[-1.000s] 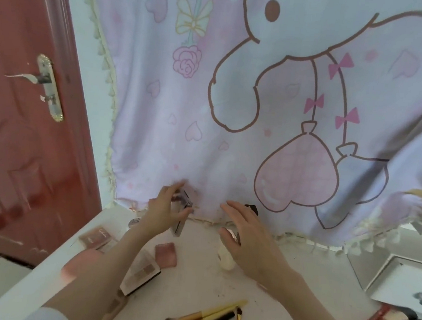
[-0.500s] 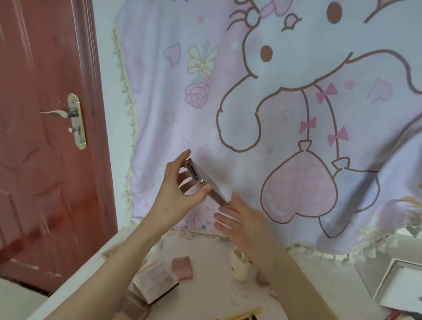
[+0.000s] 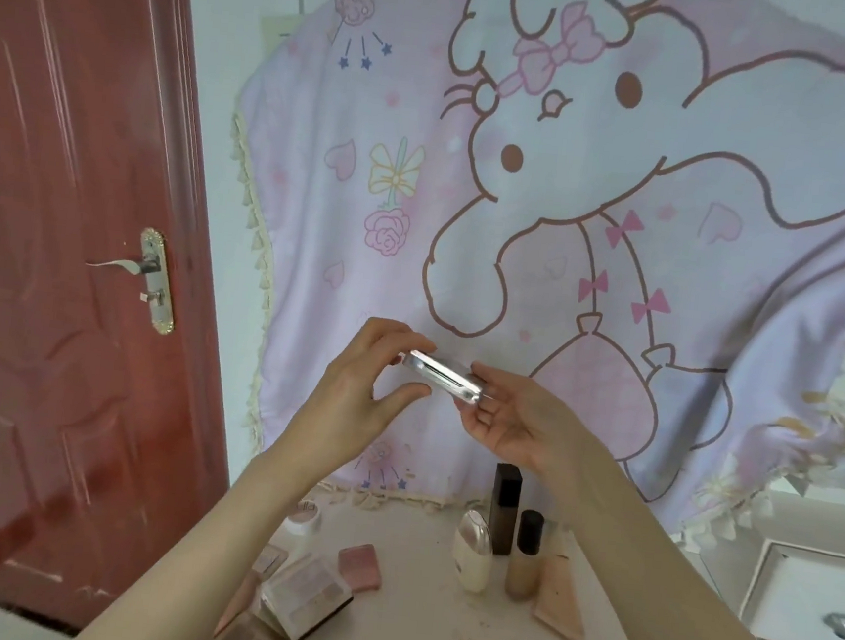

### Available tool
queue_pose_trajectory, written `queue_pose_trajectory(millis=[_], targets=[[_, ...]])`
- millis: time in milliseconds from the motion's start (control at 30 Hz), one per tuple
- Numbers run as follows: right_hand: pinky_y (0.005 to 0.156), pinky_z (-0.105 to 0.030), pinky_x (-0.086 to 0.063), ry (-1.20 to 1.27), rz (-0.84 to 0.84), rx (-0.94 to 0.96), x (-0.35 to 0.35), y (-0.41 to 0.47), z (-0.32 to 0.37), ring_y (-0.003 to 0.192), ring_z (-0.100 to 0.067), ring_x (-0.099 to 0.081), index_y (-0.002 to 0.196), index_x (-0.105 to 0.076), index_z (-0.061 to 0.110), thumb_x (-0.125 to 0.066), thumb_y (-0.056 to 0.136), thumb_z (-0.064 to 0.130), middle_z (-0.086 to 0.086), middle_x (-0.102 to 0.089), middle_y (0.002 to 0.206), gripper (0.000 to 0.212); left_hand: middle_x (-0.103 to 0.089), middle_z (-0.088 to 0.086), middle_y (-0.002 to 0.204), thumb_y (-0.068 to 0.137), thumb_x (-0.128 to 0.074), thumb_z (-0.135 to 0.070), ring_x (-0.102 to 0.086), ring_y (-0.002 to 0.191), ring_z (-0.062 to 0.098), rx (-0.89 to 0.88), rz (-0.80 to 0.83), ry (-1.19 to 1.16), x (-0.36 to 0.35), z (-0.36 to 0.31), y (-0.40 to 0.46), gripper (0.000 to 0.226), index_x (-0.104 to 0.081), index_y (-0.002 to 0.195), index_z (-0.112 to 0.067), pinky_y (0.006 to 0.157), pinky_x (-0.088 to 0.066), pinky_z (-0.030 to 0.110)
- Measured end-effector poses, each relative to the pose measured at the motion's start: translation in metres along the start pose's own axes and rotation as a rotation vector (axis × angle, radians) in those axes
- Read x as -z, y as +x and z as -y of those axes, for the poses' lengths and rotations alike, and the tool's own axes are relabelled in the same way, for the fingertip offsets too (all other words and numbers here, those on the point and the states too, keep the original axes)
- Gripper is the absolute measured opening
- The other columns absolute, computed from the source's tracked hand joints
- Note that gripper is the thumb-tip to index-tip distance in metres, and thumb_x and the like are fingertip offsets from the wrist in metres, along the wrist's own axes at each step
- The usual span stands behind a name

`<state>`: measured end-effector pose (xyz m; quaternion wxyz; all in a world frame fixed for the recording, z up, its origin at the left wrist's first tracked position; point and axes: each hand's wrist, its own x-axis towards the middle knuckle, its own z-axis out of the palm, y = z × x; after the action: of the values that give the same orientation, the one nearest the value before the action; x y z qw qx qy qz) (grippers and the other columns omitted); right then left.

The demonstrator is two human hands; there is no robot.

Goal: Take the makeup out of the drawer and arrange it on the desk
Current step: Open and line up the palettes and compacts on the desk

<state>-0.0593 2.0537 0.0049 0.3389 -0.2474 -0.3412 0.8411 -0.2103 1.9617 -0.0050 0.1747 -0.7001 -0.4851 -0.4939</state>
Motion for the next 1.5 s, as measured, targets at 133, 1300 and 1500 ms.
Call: queue_pose_trajectory(millis=[133, 1300, 1500], targets=[[0.054, -0.025, -0.057, 0.022, 0.077, 0.051, -0.009, -0.003, 0.003, 0.07, -0.024, -0.065, 0.104, -0.058, -0.001, -0.066, 0.085, 0.015, -0.021, -0.061, 0.096, 0.026, -0.062, -0.018, 0.091, 0.079, -0.071, -0.022, -0.056, 0.089, -0.005, 0.14, -0.042, -0.059, 0.009, -0.011, 0.007, 0.015, -0.062, 0.091, -0.023, 0.081, -0.038, 0.004], [0.094, -0.051, -0.047, 0.087, 0.504, 0.041, -0.02, -0.011, -0.017, 0.108, -0.039, -0.059, 0.104, -0.063, 0.007, -0.07, 0.055, 0.05, -0.015, -0.059, 0.107, 0.066, -0.056, -0.039, 0.109, 0.075, -0.075, -0.03, -0.049, 0.109, -0.017, 0.261, 0.333, -0.125, 0.032, -0.035, 0.031, 0.043, -0.059, 0.114, -0.04, 0.09, -0.034, 0.001], [0.088, -0.051, -0.05, 0.123, 0.438, 0.017, -0.013, -0.006, -0.022, 0.101, -0.039, -0.063, 0.1, -0.068, 0.005, -0.072, 0.052, 0.049, -0.016, -0.067, 0.096, 0.065, -0.054, -0.041, 0.105, 0.078, -0.073, -0.023, -0.05, 0.107, -0.017, 0.263, 0.433, -0.157, 0.025, -0.028, 0.034, 0.047, -0.06, 0.122, -0.018, 0.089, -0.033, 0.0]])
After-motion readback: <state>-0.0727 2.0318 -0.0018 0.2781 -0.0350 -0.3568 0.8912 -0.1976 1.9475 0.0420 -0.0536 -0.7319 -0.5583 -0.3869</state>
